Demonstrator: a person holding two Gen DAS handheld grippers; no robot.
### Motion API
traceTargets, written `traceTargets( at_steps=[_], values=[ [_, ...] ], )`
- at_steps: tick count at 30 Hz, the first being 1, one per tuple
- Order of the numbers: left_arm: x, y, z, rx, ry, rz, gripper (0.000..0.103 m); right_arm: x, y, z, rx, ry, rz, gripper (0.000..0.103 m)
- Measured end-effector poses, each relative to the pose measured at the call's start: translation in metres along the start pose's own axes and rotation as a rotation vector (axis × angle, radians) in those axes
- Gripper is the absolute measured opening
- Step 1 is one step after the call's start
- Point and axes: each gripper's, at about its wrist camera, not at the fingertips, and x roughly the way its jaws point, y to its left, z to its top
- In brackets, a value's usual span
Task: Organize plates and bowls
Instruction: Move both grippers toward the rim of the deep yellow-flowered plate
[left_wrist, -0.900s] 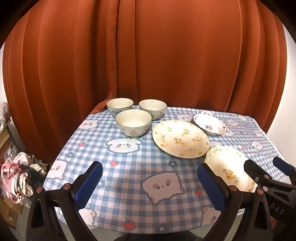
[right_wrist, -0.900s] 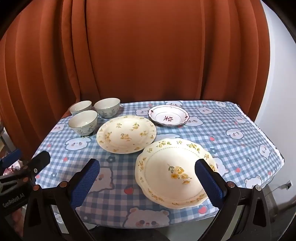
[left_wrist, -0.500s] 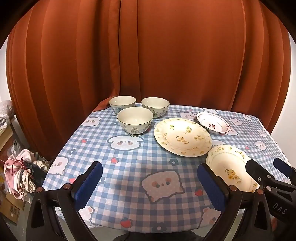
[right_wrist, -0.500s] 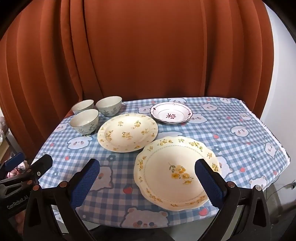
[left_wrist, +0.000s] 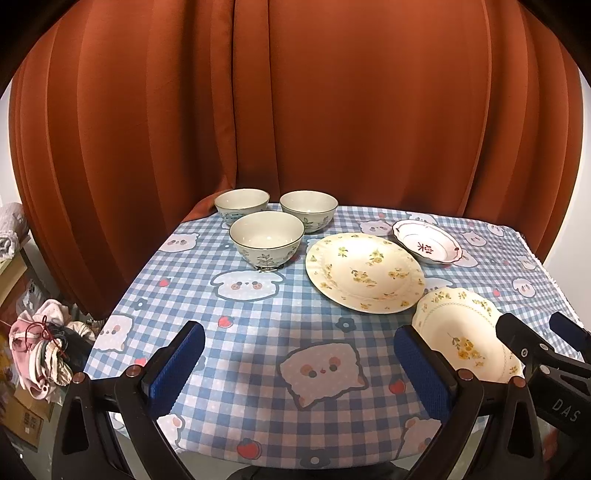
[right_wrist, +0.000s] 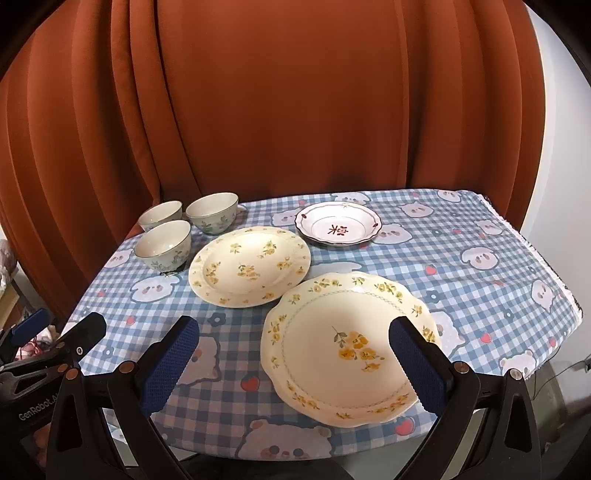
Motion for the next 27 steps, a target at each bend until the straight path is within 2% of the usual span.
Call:
traceTargets(
  at_steps=[27],
  values=[
    [0.008,-0.009,0.002,0.021,0.008,0.016,0.103,0.011,0.002,0.004,-0.022,0.014,0.012,0.103]
  ],
)
